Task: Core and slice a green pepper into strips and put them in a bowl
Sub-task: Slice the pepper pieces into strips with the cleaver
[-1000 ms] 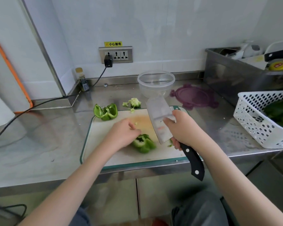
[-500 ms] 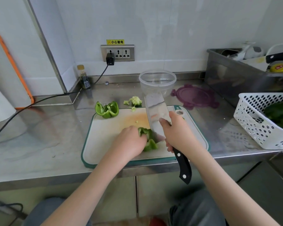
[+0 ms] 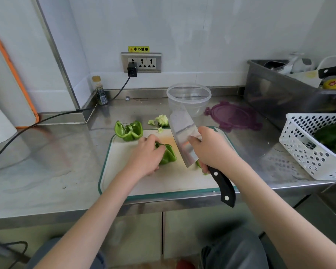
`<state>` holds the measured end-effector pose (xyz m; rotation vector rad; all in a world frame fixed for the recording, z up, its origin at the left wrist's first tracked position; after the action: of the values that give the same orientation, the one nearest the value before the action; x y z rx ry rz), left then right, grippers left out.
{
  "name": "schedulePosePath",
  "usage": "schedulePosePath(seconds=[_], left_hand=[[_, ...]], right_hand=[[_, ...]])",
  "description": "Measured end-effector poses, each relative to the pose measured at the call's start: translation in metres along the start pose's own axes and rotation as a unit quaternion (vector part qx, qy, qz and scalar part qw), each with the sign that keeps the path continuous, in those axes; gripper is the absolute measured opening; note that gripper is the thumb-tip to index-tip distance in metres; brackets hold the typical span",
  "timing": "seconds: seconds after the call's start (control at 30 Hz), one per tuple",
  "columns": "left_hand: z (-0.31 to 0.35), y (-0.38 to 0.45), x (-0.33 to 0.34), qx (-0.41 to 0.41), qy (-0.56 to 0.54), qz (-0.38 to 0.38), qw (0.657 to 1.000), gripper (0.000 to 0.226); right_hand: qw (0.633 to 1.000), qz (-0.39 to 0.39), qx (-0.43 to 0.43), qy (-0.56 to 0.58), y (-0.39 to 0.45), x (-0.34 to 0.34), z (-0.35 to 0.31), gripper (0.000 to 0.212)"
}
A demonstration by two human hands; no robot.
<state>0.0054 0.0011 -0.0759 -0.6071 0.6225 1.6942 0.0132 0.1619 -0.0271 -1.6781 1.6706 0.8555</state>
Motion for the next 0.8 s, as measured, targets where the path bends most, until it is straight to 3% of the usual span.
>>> schedulePosePath(seconds=[0.17,0.27,0.37,0.47,0.8], left_hand=[[-0.008,0.0,0.006,-0.019,-0.152,0.039,0.987,0.027],[-0.01,-0.001,0.011,-0.021,-0.222,-0.002,0.975,0.043],[-0.011,-0.003,0.017,0.018,-0.207,-0.031,0.978,0.063],[-0.015,0.0,0.016,0.046,-0.168,-0.013,0.985,0.072],[-0.017,0.002,0.012,0.073,-0.137,0.024,0.988,0.067]], right_hand=[[1.0,0.003,0.002,-0.003,0.006,0.012,-0.002,0.017],[0.999,-0.021,0.023,-0.025,0.008,0.018,0.0,0.017],[0.999,-0.013,0.02,-0.041,0.01,0.018,0.0,0.019],[0.997,-0.003,0.006,-0.076,0.011,0.021,-0.001,0.018],[0.984,0.018,-0.041,-0.173,0.007,0.035,-0.009,0.01]])
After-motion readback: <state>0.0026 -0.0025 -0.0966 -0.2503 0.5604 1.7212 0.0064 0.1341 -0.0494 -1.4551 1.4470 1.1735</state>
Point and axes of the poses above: each hand's wrist, its own y-axis towards the middle knuckle, its own x-axis out of the palm, z = x × y, the point moved 7 cm from there along y, towards the middle knuckle, and after that the axes turned 8 degrees about z, right-handed, at the moved point
